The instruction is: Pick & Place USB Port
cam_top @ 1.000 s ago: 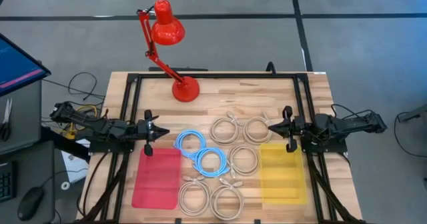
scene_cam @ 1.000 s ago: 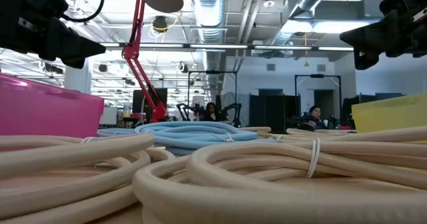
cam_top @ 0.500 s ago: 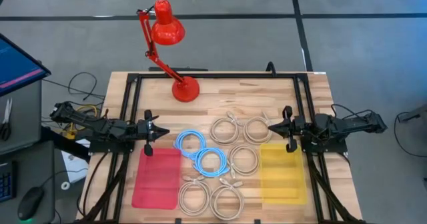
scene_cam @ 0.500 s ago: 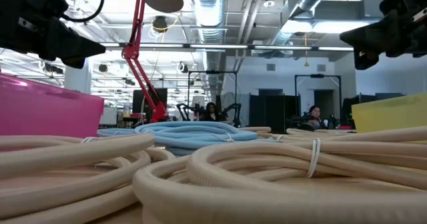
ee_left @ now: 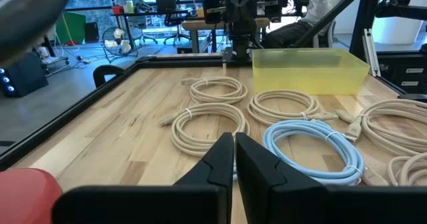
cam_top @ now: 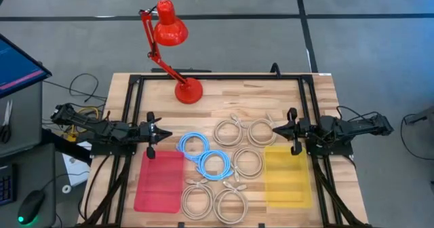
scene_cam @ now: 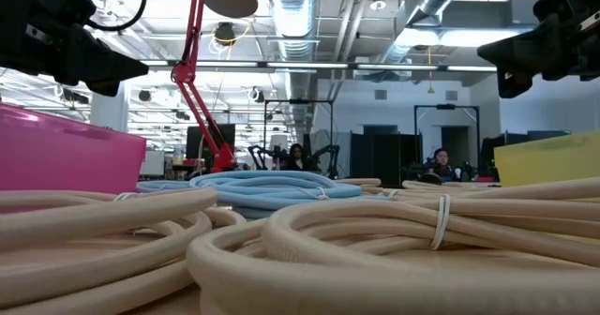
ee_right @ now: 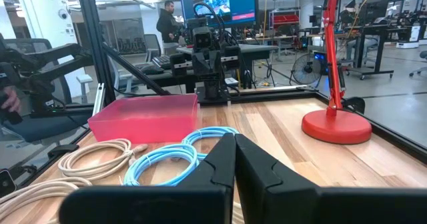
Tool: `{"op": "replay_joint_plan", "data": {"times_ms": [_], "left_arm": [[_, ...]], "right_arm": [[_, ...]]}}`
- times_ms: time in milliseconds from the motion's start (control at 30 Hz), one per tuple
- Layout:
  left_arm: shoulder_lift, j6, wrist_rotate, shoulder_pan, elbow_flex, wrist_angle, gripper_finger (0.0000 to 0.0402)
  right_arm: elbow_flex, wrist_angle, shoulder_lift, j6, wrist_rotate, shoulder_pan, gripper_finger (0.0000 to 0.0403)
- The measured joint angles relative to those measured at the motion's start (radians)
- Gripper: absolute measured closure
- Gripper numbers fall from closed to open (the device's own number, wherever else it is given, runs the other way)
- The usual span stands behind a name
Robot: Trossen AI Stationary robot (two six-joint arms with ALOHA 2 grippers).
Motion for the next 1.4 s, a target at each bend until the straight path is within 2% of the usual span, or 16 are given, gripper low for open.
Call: {"op": "replay_joint_plan", "data": {"times_ms": [567, 667, 867, 1200, 1400], "left_arm": [[0.0, -0.006, 0.0, 0.0, 0.0, 0.007, 0.0385], [0.0, -0.122, -0.015, 0.0, 0.0, 0.014, 0.0385], [0.0, -0.415, -0.126, 0.0, 0.0, 0.03, 0.0385], [0.0, -0.715, -0.128, 0.0, 0.0, 0.066, 0.0385], [0.0, -0.744, -0.128, 0.0, 0.0, 0.091, 0.0385]], "right_arm": [[0.0, 0.0, 0.0, 0.036, 0.0, 0.002, 0.0403], [0.0, 0.005, 0.0, 0.195, 0.002, 0.003, 0.0403], [0.0, 0.009, 0.0, 0.506, 0.004, -0.006, 0.0403], [0.0, 0.012, 0.0, 0.539, 0.004, -0.006, 0.0403], [0.0, 0.015, 0.0, 0.618, 0.003, -0.006, 0.0403]]}}
